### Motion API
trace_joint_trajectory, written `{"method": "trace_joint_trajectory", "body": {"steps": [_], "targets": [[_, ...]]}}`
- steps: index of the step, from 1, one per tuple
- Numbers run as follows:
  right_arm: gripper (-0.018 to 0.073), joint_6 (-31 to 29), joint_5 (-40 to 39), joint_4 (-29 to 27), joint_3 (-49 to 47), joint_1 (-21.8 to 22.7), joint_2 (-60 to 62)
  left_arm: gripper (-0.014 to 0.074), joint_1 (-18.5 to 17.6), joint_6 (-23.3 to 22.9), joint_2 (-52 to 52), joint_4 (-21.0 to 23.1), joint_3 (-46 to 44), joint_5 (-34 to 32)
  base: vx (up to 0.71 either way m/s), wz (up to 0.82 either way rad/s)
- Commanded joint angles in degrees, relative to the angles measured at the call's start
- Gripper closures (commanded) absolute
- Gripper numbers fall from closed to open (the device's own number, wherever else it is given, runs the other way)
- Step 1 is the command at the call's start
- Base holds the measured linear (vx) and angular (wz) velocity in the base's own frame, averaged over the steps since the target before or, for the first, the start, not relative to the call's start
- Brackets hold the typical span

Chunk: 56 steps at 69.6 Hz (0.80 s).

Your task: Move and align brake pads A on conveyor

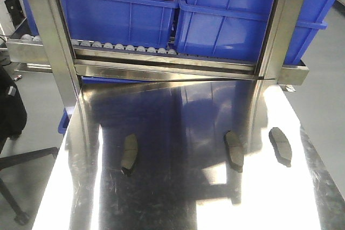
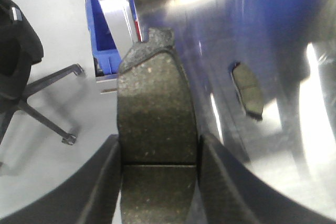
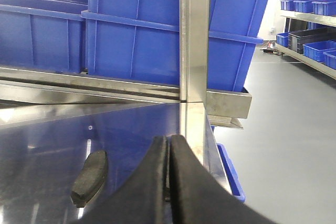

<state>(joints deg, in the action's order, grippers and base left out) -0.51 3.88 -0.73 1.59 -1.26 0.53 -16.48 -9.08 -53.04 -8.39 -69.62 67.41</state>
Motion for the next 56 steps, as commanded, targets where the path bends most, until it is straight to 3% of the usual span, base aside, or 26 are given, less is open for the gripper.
{"method": "trace_joint_trajectory", "body": {"steps": [1,25,56], "targets": [[0.0563,-0.21,-4.18,0.22,0.32,0.25,0.61,0.0603,-0.33,-0.70,3.19,-0.65,1.66,-5.01,0.00,0.00],[0.0563,-0.21,-4.18,0.22,0.32,0.25,0.61,0.0603,-0.33,-0.53,6.58,-0.70,3.74,-6.66,0.00,0.00],[0.0563,-0.21,-4.18,0.22,0.32,0.25,0.61,0.0603,-0.33,-0.53,6.65,-0.70,3.74,-4.12,0.00,0.00]]}}
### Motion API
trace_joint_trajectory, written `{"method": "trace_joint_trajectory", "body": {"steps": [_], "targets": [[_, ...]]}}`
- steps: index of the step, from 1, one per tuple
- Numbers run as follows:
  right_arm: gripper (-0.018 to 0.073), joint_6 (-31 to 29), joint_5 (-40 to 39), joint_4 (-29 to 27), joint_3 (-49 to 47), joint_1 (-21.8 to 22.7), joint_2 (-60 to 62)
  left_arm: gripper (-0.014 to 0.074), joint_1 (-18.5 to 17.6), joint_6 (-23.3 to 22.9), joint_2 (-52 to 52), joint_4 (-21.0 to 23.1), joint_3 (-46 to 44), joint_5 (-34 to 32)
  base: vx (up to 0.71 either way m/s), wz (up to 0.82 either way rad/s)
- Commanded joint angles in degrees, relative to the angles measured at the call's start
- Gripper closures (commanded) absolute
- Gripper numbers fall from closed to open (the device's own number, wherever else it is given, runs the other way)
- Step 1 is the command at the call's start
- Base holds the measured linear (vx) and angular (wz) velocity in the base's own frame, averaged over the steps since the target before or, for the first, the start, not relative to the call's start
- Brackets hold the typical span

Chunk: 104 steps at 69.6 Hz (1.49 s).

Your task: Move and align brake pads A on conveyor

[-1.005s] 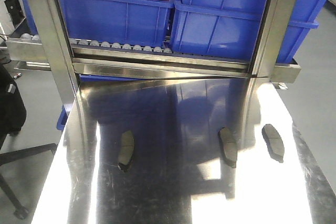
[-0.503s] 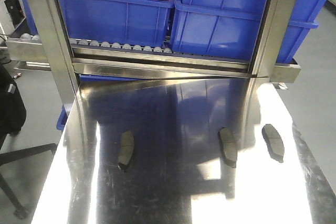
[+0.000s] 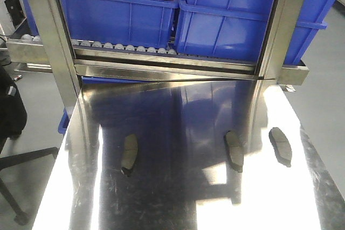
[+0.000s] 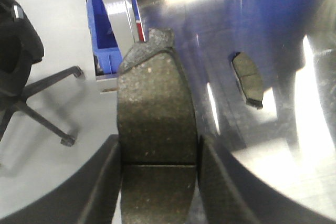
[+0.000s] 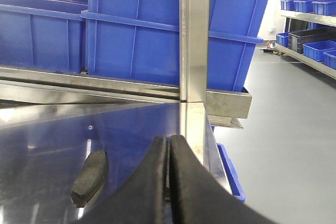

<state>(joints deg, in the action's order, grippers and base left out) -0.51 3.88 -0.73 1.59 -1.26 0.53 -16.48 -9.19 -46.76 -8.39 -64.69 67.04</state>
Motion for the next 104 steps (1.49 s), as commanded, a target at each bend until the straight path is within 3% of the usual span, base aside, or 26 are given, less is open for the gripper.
{"method": "trace_joint_trajectory", "body": {"steps": [1,71,104], "targets": [[0.0563,-0.21,-4.18,0.22,0.32,0.25,0.61,0.0603,-0.33,-0.43,0.37,-0.70,-1.19,-3.76,0.00,0.00],[0.0563,-0.21,-4.29,0.22,0.32,0.25,0.61,0.0603,-0.33,-0.43,0.37,-0.70,-1.19,-3.76,0.00,0.00],[0.0563,-0.08,-16.23,-2.93,-3.20,0.25,0.61,0.0603,-0.33,-0.43,0.37,-0.70,-1.19,-3.76,0.00,0.00]]}}
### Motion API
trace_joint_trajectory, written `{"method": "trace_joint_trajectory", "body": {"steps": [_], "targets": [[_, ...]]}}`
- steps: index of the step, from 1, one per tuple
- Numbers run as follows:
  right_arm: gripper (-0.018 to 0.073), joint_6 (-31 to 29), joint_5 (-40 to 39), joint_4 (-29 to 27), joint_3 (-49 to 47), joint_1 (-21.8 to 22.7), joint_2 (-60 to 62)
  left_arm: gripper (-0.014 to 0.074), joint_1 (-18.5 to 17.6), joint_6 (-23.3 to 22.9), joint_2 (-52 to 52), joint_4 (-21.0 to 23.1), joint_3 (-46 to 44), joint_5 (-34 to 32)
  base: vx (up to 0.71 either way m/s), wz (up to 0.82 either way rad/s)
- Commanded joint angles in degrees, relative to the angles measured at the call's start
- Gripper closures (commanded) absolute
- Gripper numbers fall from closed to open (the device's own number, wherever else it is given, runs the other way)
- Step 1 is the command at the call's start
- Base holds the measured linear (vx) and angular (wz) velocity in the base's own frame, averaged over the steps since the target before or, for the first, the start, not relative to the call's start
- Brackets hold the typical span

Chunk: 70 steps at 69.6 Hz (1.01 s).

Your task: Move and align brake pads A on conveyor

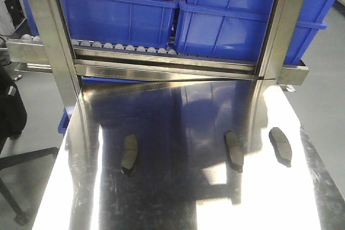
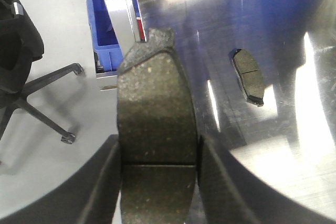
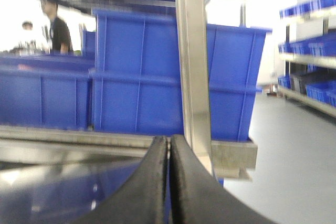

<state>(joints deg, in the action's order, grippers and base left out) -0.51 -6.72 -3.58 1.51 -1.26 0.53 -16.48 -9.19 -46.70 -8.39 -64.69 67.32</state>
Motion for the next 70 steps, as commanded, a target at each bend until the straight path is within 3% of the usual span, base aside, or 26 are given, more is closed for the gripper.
{"method": "trace_joint_trajectory", "body": {"steps": [1,16,34,42,58,70], "targets": [[0.0563,0.00,-5.15,-0.07,-3.60,0.25,0.61,0.0603,-0.33,-0.43,0.30,-0.70,-1.19,-4.03,0.00,0.00],[0.0563,1.12,7.98,0.33,-14.45,0.25,-0.51,0.0603,-0.33,-0.43,0.30,-0.70,-1.19,-4.03,0.00,0.00],[0.0506,1.18,22.28,0.46,-30.45,0.25,-12.79,0.0603,-0.33,-0.43,0.30,-0.70,-1.19,-4.03,0.00,0.00],[0.0391,1.18,27.15,0.46,-37.77,0.25,-19.19,0.0603,-0.33,-0.43,0.30,-0.70,-1.19,-4.03,0.00,0.00],[0.0043,1.06,37.06,0.63,-51.31,0.25,-31.38,0.0603,-0.33,-0.43,0.30,-0.70,-1.19,-4.03,0.00,0.00],[-0.0066,1.02,42.26,2.38,-60.05,0.25,-41.23,0.0603,-0.33,-0.43,0.30,-0.70,-1.19,-4.03,0.00,0.00]]}}
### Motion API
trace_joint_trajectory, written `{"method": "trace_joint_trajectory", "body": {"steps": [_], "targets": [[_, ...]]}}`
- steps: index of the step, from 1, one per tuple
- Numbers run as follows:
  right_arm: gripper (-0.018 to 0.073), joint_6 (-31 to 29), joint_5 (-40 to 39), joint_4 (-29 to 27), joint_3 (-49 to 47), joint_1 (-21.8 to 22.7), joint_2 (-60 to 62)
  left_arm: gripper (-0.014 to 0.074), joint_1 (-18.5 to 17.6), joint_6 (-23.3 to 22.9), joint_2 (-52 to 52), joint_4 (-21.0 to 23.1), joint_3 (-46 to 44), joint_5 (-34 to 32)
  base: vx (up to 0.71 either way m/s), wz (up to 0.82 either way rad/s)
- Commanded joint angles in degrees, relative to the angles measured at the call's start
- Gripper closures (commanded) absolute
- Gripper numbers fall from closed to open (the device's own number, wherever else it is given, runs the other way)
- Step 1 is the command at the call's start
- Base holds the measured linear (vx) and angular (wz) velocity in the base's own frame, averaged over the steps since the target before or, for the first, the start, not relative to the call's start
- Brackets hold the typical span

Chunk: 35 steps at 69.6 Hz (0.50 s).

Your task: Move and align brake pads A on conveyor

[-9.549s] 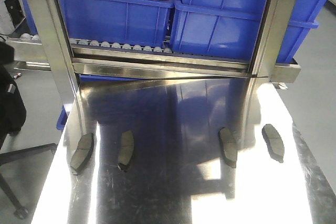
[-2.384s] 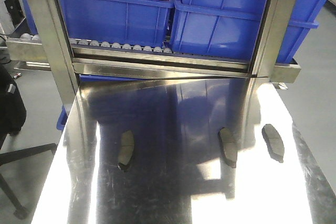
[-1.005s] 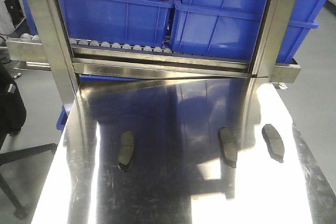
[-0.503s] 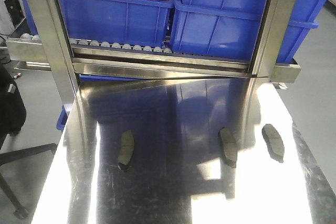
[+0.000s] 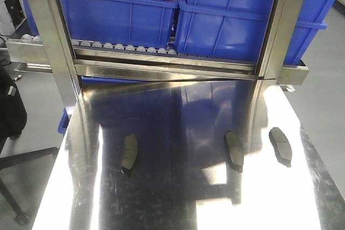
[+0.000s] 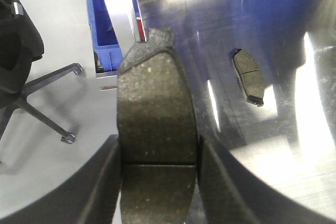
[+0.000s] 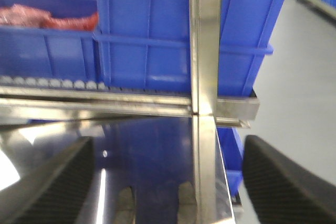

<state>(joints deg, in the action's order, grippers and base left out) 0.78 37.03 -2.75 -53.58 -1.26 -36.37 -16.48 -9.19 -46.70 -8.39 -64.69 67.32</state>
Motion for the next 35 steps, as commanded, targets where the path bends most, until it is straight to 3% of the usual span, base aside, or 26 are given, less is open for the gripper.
{"method": "trace_joint_trajectory", "body": {"steps": [1,15,35], "targets": [[-0.0066,-0.26,-1.26,1.85,-5.96,0.25,-5.96,0.0603,-0.33,-0.43,0.30,-0.70,-1.19,-4.03,0.00,0.00],[-0.0036,-0.19,1.58,2.07,-12.54,0.25,-16.35,0.0603,-0.33,-0.43,0.30,-0.70,-1.19,-4.03,0.00,0.00],[-0.0003,-0.19,6.73,2.07,-13.49,0.25,-29.54,0.0603,-0.33,-0.43,0.30,-0.70,-1.19,-4.03,0.00,0.00]]}}
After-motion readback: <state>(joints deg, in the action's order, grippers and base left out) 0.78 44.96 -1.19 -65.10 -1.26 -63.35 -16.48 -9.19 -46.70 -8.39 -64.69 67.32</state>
